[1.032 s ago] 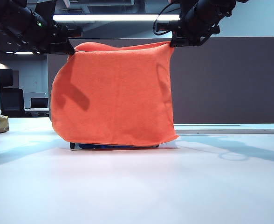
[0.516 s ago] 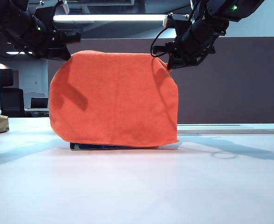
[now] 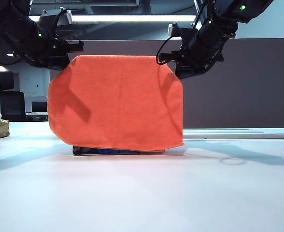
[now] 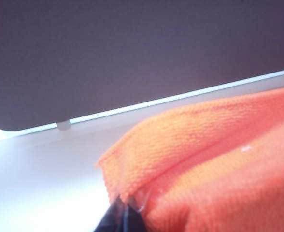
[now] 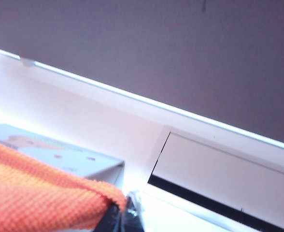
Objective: Pick up the cloth from the table and use it to cover the mirror.
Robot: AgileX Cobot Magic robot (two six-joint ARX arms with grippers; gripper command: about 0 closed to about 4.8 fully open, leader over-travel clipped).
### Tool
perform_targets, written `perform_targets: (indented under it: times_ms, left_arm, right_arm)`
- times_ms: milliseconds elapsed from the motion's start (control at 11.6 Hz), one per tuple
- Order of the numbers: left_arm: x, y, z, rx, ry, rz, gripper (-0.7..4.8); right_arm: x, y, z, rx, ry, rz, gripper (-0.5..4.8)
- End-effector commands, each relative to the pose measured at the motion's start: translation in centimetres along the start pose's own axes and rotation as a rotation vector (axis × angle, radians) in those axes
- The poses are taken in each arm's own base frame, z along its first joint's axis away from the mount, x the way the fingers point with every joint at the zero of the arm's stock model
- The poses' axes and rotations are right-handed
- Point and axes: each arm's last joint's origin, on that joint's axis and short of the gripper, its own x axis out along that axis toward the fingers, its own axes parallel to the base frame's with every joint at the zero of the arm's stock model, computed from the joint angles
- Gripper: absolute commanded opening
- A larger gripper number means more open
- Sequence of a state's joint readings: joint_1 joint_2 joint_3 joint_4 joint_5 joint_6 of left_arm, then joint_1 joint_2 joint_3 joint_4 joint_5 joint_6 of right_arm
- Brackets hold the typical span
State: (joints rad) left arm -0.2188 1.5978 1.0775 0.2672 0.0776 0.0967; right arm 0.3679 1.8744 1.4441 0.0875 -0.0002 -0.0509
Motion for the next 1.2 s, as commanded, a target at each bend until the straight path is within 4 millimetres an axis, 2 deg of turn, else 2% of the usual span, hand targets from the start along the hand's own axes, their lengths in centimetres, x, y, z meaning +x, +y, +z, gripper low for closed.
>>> perform_targets:
  times_ms: [86, 258, 430, 602, 774, 1032, 1204]
  left_arm:
    - [-0.1, 0.0, -0.6, -0.006, 0.069, 0.007, 0.60]
    - [-0.1, 0.0, -0.9, -0.008, 0.099, 0.001, 0.84]
    - [-0.1, 0.0, -0.9, -0.009, 0.105, 0.001, 0.91]
    - [-0.1, 0.0, -1.0, -0.009, 0.110, 0.001, 0.91]
    - [-0.1, 0.0, -1.0, -0.009, 0.111, 0.001, 0.91]
    - [-0.1, 0.0, -1.1, -0.009, 0.118, 0.000, 0.91]
    - [-0.1, 0.0, -1.2, -0.010, 0.134, -0.002, 0.93]
  right_arm:
    - [-0.1, 0.0, -0.2, -0.003, 0.039, 0.005, -0.01]
    - [-0.2, 0.1, -1.1, -0.003, 0.135, 0.010, 0.01]
    - [-0.3, 0.1, -1.4, -0.003, 0.166, 0.012, 1.11]
    - [-0.3, 0.2, -1.6, -0.003, 0.185, 0.013, 1.28]
    - [-0.3, 0.2, -1.7, -0.003, 0.199, 0.014, 1.81]
    - [-0.4, 0.2, -1.9, -0.003, 0.223, 0.015, 2.13]
    - [-0.5, 0.2, -2.3, -0.003, 0.264, 0.016, 2.14]
